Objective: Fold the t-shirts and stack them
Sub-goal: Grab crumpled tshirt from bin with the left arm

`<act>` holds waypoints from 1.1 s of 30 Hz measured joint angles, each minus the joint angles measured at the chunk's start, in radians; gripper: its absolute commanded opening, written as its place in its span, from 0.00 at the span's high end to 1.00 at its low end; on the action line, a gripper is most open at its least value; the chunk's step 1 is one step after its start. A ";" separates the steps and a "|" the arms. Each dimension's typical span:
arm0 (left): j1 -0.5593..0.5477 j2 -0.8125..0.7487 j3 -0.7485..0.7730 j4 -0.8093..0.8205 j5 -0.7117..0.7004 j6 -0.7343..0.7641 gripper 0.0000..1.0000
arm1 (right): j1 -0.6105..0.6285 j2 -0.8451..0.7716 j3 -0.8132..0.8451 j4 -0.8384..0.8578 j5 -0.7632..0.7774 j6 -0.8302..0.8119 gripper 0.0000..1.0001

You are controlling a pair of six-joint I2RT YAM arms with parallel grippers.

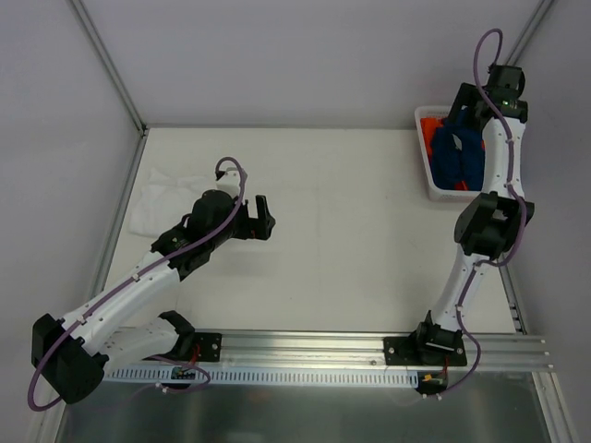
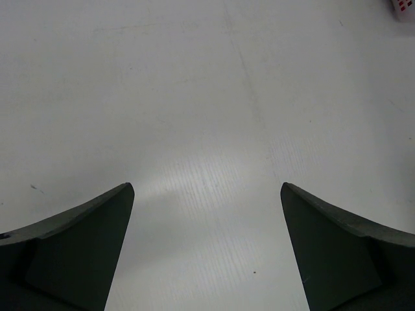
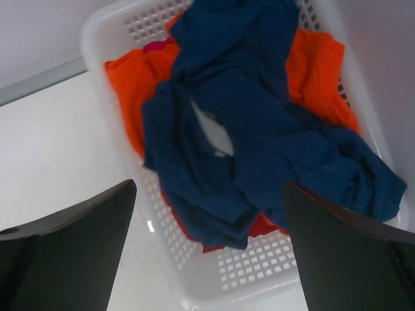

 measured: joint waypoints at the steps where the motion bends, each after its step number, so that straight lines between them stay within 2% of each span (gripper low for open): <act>1: 0.000 0.000 -0.006 0.000 0.000 -0.002 0.01 | -0.019 0.042 0.042 -0.008 -0.003 0.013 0.01; 5: 0.000 -0.003 -0.021 -0.002 0.002 -0.019 0.01 | -0.072 0.159 0.098 -0.049 -0.012 0.047 0.02; 6: 0.000 -0.006 -0.023 -0.002 0.002 -0.023 0.01 | -0.079 0.181 0.099 -0.056 -0.016 0.055 0.06; 11: 0.000 -0.025 -0.023 -0.001 0.003 -0.026 0.01 | -0.078 0.246 0.096 -0.087 -0.030 0.085 0.12; 12: 0.000 -0.026 -0.023 -0.001 0.003 -0.026 0.01 | -0.076 0.248 0.090 -0.087 -0.035 0.090 0.20; 14: 0.000 -0.027 -0.023 -0.001 0.005 -0.026 0.01 | -0.073 0.248 0.074 -0.087 -0.042 0.098 0.29; 15: 0.000 -0.027 -0.023 -0.001 0.006 -0.026 0.01 | -0.071 0.248 0.069 -0.084 -0.043 0.098 0.41; 17: 0.000 -0.027 -0.023 -0.001 0.006 -0.026 0.01 | -0.069 0.248 0.060 -0.080 -0.043 0.095 0.51; 18: 0.000 -0.027 -0.023 -0.001 0.006 -0.026 0.01 | -0.069 0.248 0.056 -0.080 -0.042 0.095 0.74; 19: 0.000 -0.027 -0.023 -0.001 0.006 -0.026 0.01 | -0.069 0.248 0.053 -0.080 -0.040 0.088 0.88; 20: 0.000 -0.027 -0.023 -0.001 0.006 -0.026 0.01 | -0.069 0.248 0.052 -0.080 -0.038 0.087 0.97; 27: 0.000 -0.025 -0.025 -0.001 0.008 -0.030 0.01 | -0.056 0.217 -0.010 -0.053 -0.001 0.064 0.99; 33: 0.000 0.016 -0.023 -0.002 0.012 -0.037 0.01 | 0.060 0.026 -0.066 -0.074 0.066 0.005 0.99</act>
